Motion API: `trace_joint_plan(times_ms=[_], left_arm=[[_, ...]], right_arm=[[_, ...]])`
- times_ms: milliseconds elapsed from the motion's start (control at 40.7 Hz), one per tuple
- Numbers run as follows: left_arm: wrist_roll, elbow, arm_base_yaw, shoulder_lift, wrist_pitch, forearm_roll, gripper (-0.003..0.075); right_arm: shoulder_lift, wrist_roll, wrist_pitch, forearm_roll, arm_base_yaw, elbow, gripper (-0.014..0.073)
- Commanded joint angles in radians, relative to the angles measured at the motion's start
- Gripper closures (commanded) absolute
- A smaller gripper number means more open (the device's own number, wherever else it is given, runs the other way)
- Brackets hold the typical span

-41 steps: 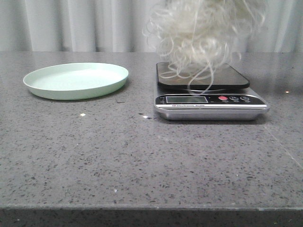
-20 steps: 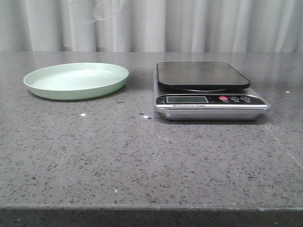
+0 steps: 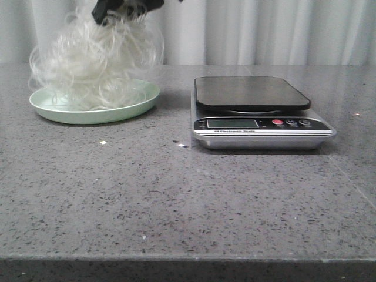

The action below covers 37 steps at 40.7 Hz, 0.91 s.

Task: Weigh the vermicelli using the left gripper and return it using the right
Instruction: 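Carry the vermicelli with the right gripper onto the green plate and release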

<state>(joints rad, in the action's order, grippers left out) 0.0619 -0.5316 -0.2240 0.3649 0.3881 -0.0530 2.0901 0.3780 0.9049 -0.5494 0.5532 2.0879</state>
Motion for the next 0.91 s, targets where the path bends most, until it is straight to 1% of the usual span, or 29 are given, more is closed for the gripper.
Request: trace_joint_plan(times_ms=[0,369,418,443,590,664,713,886], left_arm=[[-0.011,-0.027,0.001,0.009,-0.081,-0.001,0.0584],[-0.011,-0.027,0.001,0.009,-0.081,-0.001,0.0584],[-0.011,-0.027,0.001,0.009,-0.081,-0.001,0.0584],[-0.011,-0.027,0.001,0.009,-0.081,-0.001,0.0584],[-0.011,-0.027,0.001,0.009,-0.081,-0.001,0.0584],[-0.011,-0.027,0.001,0.009,-0.082,-0.001,0.0584],[-0.011,-0.027,0.001,0.009,-0.082,-0.001,0.0584],[-0.011,-0.027,0.001,0.009,-0.082,-0.001,0.0584]], right_arm=[[-0.051,0.007,-0.076,-0.044,0.003,0.041,0.0442],[-0.017,0.007,-0.071,-0.061,0.003,0.041,0.0436],[-0.017,0.007,-0.067,-0.061,0.003,0.041,0.0407],[-0.017,0.007,-0.065,-0.061,0.003,0.041,0.0377],[-0.017,0.007,-0.051,-0.061,0.003,0.041,0.0124],[-0.018,0.007,-0.038,-0.061,0.002,0.042,0.0036],[-0.021,0.007,-0.029,-0.061,0.001,0.044,0.0004],[-0.058,0.007,-0.019,-0.059,0.0,0.045,0.0003]])
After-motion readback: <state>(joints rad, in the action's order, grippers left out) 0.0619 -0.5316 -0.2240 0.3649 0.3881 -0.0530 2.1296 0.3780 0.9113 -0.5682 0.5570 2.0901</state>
